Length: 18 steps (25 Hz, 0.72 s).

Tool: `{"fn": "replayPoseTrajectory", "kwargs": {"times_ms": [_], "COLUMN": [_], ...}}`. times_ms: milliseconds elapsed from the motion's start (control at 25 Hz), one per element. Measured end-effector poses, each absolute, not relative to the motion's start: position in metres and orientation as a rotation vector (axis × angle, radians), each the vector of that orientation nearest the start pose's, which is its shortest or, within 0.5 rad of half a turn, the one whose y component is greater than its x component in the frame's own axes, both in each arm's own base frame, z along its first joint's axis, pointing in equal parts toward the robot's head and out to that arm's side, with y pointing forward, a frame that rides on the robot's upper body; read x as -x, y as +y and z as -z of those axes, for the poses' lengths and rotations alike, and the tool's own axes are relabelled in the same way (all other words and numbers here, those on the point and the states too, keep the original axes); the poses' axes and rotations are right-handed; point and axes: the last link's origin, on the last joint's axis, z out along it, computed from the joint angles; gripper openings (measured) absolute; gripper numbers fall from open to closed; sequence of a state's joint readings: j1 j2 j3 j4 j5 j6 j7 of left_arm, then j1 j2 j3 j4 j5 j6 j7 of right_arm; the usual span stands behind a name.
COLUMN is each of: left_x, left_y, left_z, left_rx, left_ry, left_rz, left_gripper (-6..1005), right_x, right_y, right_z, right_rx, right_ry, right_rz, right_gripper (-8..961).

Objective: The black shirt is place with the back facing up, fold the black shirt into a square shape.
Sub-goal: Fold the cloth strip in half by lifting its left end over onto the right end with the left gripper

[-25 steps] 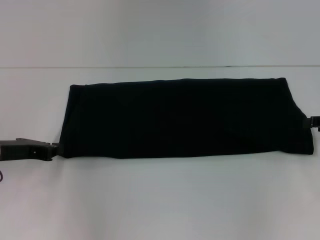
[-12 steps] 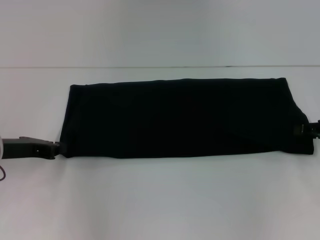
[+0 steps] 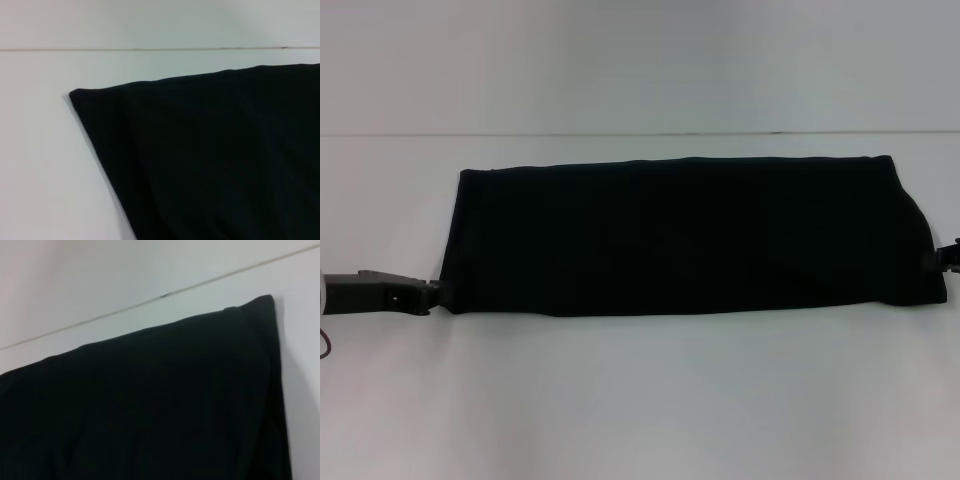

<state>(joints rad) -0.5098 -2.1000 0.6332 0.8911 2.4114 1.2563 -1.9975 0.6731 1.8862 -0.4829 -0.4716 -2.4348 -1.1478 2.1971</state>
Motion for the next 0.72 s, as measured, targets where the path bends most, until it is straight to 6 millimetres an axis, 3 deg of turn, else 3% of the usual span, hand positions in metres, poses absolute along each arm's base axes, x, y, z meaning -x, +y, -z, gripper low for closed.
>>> {"fn": "replayPoseTrajectory", "kwargs": {"times_ms": [40,120,720], "left_x": [0.322,0.322,0.327], "left_y": [0.355,0.355,0.354], "left_z": [-0.037,-0.037,-0.043], "left_rx": [2.266,2.267,2.263], "left_ry": [-1.244,-1.243,-1.241], "left_rz": [0.188,0.188,0.153], "left_gripper": [34,38,65], "right_x": [-0.343,-0.344,-0.348], "right_y": [0.390,0.390,0.398], "right_z": [-0.063,-0.063,-0.074], "right_rx": [2.021,2.014,1.970], "right_ry": [1.617,1.613,1.569], "right_rz": [-0.311,-0.313,-0.296], "right_gripper": [205,10,10]}}
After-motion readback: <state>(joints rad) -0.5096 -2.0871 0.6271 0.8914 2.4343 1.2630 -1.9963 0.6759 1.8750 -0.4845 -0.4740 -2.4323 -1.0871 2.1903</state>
